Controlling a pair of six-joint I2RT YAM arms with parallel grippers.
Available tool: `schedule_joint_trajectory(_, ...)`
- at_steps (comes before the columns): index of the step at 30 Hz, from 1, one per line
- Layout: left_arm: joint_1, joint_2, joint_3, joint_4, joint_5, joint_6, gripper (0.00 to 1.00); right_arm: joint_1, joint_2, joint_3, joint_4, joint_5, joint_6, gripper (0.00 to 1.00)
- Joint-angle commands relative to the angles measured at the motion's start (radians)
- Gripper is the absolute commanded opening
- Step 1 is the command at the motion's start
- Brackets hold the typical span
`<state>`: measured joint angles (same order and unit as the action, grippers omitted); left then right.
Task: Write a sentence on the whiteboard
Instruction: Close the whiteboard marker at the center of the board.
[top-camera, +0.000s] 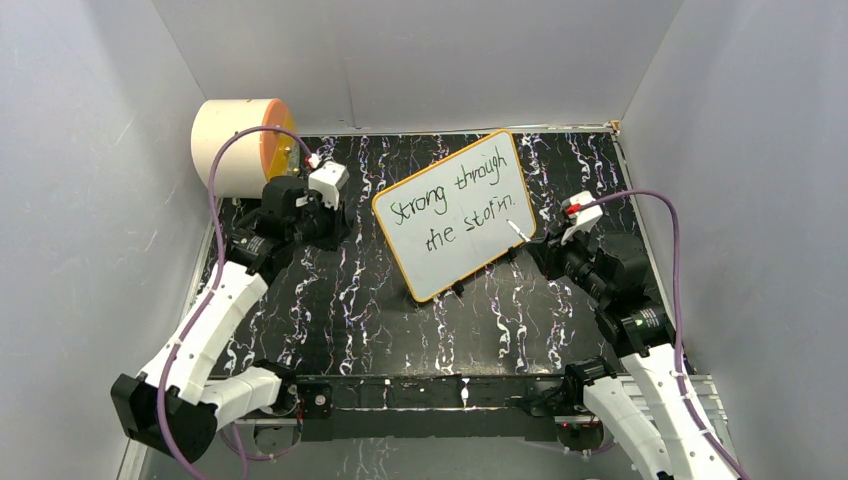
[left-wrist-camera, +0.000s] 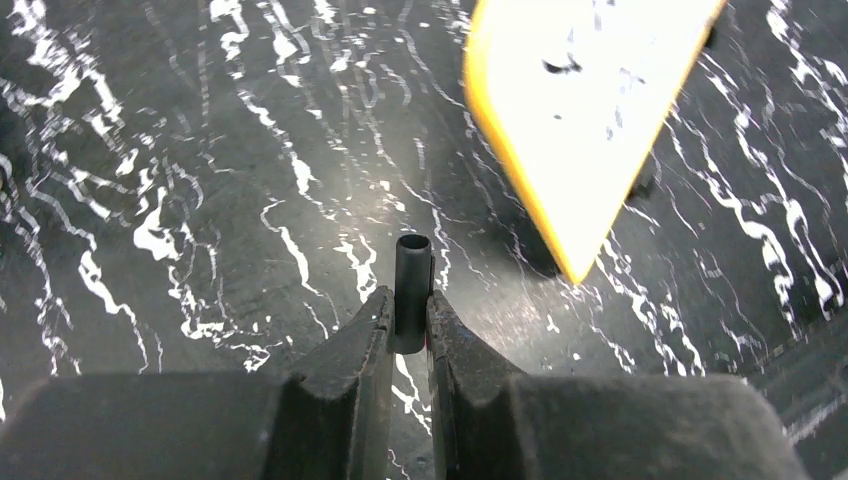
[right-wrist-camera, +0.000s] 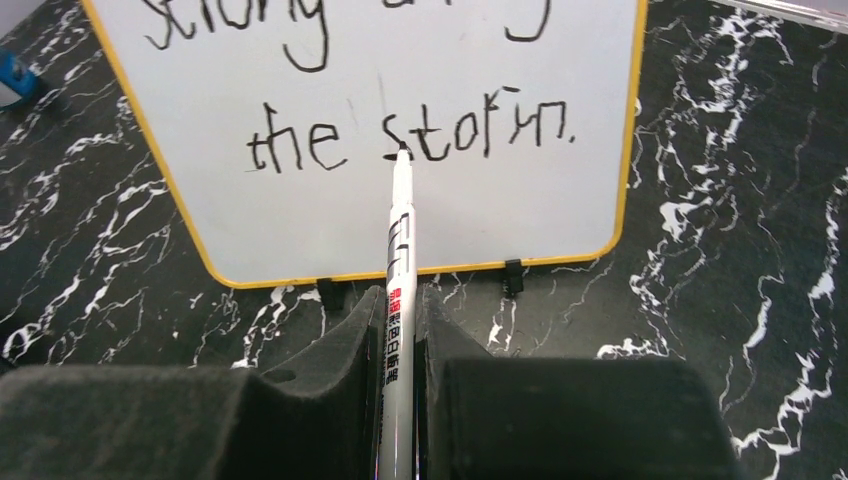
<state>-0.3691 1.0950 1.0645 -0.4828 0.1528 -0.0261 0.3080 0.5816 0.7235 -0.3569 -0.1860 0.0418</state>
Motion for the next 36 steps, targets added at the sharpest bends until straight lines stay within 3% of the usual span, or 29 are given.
schedule_joint_trajectory(1, -0.025, -0.051, -0.037, -0.004, 0.197, 0.162, 0.00, 0.000, 0.011, 0.021, 0.082, -0.122, -0.024, 0.00)
schedule_joint_trajectory(5, -0.080, -0.055, -0.041, -0.003, 0.300, 0.243, 0.00, 0.000, 0.043, 0.036, 0.086, -0.220, -0.032, 0.00)
schedule_joint_trajectory(15, -0.209, -0.028, -0.024, -0.026, 0.335, 0.414, 0.00, 0.000, 0.084, 0.033, 0.143, -0.385, -0.008, 0.00)
schedule_joint_trajectory(25, -0.337, 0.032, 0.027, -0.033, 0.292, 0.611, 0.00, 0.000, 0.177, 0.062, 0.203, -0.610, 0.038, 0.00)
schedule_joint_trajectory(36, -0.459, 0.108, 0.094, -0.061, 0.132, 0.753, 0.00, 0.002, 0.264, 0.071, 0.239, -0.752, 0.043, 0.00)
